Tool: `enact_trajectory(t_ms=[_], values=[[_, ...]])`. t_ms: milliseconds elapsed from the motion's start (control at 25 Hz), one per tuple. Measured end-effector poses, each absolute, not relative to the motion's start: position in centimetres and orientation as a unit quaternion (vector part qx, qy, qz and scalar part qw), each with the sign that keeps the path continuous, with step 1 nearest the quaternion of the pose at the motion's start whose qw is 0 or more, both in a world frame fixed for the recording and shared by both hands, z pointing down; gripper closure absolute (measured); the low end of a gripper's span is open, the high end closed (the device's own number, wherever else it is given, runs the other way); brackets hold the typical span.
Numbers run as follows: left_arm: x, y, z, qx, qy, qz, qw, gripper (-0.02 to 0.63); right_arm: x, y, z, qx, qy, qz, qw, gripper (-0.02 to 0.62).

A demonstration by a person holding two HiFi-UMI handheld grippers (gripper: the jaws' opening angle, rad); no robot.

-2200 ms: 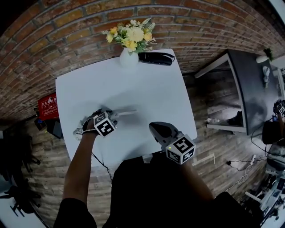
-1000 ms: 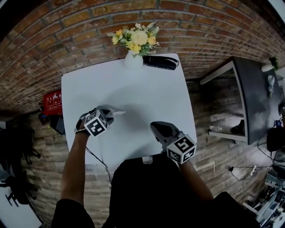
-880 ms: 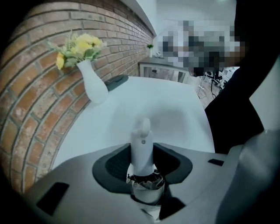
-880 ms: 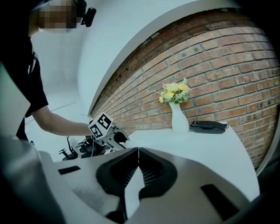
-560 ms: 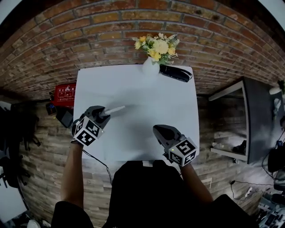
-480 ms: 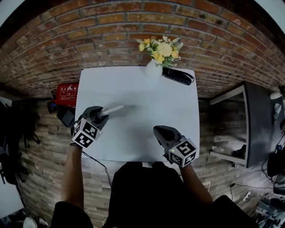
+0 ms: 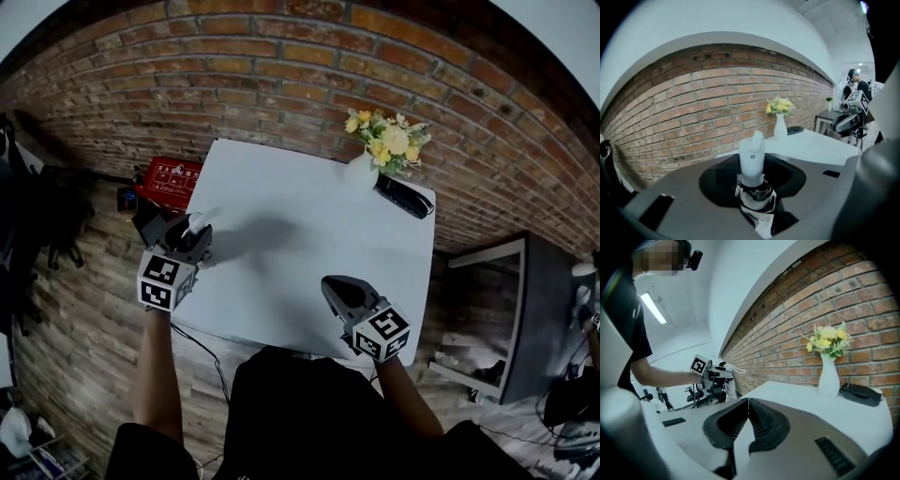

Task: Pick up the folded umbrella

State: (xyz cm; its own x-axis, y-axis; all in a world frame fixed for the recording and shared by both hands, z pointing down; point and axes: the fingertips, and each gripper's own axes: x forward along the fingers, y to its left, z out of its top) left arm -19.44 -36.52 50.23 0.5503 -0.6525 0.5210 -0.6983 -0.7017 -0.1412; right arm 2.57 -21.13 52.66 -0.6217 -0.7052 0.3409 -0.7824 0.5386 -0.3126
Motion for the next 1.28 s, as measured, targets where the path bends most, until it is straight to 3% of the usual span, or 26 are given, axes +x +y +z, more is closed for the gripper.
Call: enact_trajectory(t_ms=[400, 1280], values=[[-22.1, -35.9, 47.6, 0.867, -0.438, 0.232, 0.049, 0.443, 2.2, -21.0, 52.1, 0.411, -0.882, 0.215, 0.086, 0.574], [-12.5, -27.5, 39.9, 0.88, -0.457, 0.077, 0.1, 0.443, 6.8, -15.9, 47.6, 0.365, -0.913, 0.179, 0.031, 0.573]])
